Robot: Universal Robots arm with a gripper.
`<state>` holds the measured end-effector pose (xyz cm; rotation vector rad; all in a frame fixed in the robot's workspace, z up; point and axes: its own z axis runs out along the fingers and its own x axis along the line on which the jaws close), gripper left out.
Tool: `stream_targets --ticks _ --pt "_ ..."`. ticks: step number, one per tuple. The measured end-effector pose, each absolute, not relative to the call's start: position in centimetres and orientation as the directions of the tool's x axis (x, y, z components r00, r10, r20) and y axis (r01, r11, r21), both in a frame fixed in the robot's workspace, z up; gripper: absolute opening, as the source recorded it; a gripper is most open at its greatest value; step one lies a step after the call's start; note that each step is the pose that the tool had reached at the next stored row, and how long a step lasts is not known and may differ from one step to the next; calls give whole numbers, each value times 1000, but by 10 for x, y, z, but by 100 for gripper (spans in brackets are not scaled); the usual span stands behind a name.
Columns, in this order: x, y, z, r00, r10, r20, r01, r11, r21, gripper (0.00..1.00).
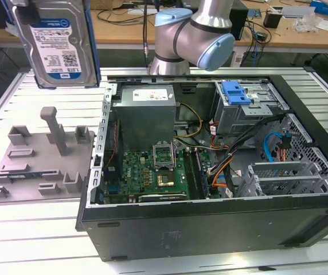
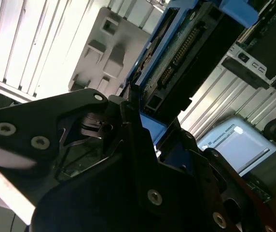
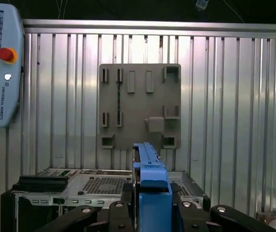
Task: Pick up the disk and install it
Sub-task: 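Pick up the disk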
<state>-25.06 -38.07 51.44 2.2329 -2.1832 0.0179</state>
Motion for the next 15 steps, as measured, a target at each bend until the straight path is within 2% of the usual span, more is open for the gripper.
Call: stream_targets --ticks 15 --pt "-167 -414 514 23 -1000 20 -1000 -22 5 37"
